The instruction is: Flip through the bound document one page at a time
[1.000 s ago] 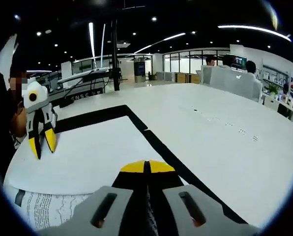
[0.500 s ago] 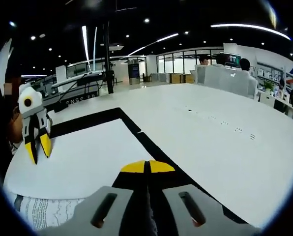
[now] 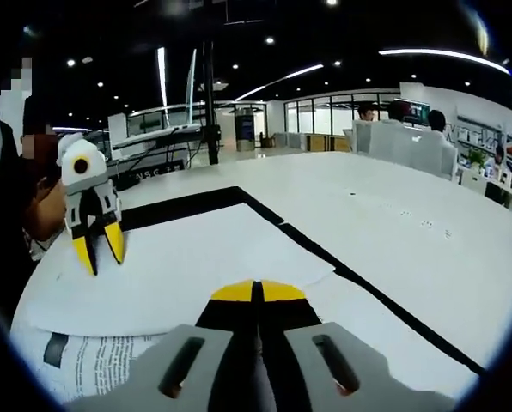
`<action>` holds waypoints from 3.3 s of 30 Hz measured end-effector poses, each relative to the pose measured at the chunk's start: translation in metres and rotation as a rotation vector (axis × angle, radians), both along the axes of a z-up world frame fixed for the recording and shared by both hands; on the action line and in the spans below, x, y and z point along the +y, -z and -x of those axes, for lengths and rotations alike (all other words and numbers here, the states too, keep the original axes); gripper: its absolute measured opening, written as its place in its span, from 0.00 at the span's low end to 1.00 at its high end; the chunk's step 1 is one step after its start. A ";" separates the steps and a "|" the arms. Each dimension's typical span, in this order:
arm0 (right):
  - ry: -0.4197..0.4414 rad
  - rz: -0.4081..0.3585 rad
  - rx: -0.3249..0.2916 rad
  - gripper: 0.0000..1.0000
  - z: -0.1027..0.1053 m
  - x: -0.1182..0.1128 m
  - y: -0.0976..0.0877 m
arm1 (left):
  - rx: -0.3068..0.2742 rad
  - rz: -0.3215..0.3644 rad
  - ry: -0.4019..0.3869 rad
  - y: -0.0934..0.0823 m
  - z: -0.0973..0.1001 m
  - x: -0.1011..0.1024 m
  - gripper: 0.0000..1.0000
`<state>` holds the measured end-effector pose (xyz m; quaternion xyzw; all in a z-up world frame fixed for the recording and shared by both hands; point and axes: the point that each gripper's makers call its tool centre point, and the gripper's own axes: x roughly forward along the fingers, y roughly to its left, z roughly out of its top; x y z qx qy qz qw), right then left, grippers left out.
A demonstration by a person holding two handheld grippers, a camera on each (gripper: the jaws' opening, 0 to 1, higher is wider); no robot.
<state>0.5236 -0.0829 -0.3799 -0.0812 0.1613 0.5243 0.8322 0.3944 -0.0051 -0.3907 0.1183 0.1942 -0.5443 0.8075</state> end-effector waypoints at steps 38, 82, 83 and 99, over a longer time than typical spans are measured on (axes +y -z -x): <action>-0.211 0.012 -0.093 0.02 0.151 0.020 -0.002 | -0.007 0.010 0.001 0.000 0.000 -0.001 0.23; -0.174 0.065 -0.115 0.02 0.215 0.013 0.005 | -0.050 -0.030 -0.010 0.000 0.006 -0.004 0.19; -0.175 0.068 -0.112 0.02 0.215 0.013 0.005 | -0.050 -0.026 -0.012 0.000 0.006 -0.004 0.19; -0.070 0.065 -0.110 0.16 0.205 0.008 0.002 | -0.029 -0.023 -0.001 -0.006 0.038 -0.002 0.31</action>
